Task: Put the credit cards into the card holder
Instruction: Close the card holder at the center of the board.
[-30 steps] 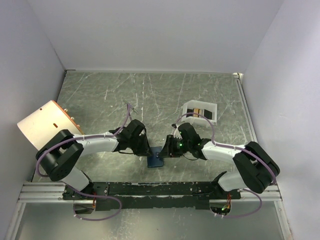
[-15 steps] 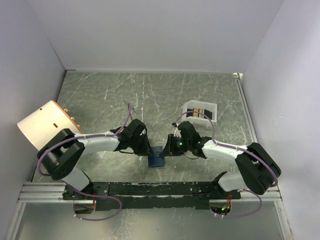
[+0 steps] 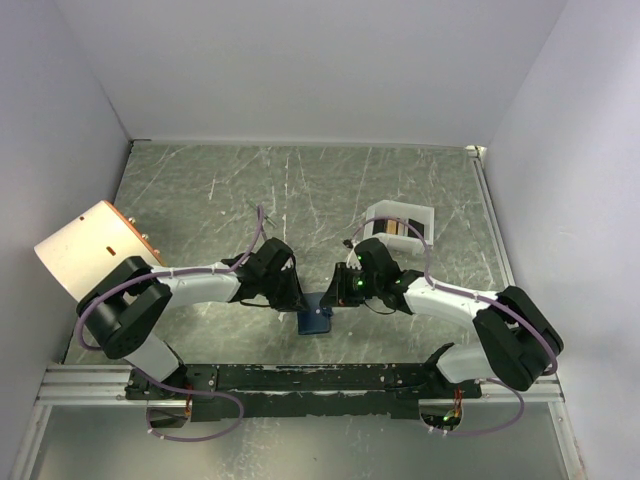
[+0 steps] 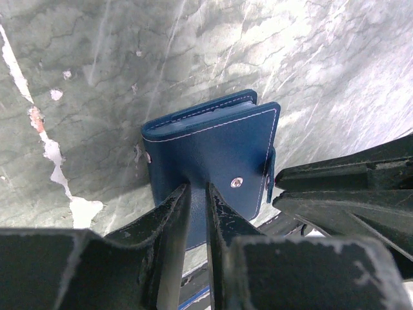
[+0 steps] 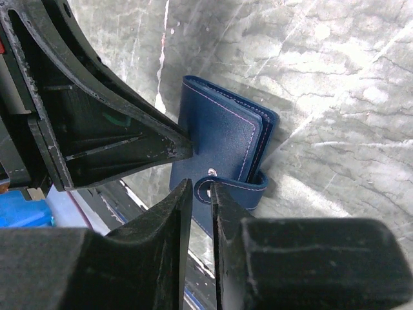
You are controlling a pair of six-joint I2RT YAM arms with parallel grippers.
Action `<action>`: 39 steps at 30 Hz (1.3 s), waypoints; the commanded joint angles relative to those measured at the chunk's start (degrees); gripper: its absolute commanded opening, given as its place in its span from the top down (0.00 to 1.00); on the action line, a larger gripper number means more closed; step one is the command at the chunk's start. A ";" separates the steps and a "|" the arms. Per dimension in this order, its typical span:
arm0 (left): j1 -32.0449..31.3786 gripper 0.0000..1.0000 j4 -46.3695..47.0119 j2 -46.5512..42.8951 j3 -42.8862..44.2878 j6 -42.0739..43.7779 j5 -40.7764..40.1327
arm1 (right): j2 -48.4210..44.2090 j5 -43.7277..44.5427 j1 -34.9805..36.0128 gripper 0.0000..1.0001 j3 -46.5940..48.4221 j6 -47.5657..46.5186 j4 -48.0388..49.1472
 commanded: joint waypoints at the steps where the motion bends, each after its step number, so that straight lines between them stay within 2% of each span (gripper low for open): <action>1: -0.82 0.70 -4.10 3.45 -1.01 1.16 -3.49 | 0.19 0.61 -0.09 0.82 -0.02 0.50 0.18; 16: -0.86 0.70 -4.71 3.77 -0.59 1.29 -4.01 | -2.66 5.44 -0.10 0.74 -0.96 0.99 -2.38; 39: -0.90 0.71 -4.70 3.67 -0.42 1.35 -3.83 | 1.04 1.92 1.73 0.78 -2.56 3.69 3.36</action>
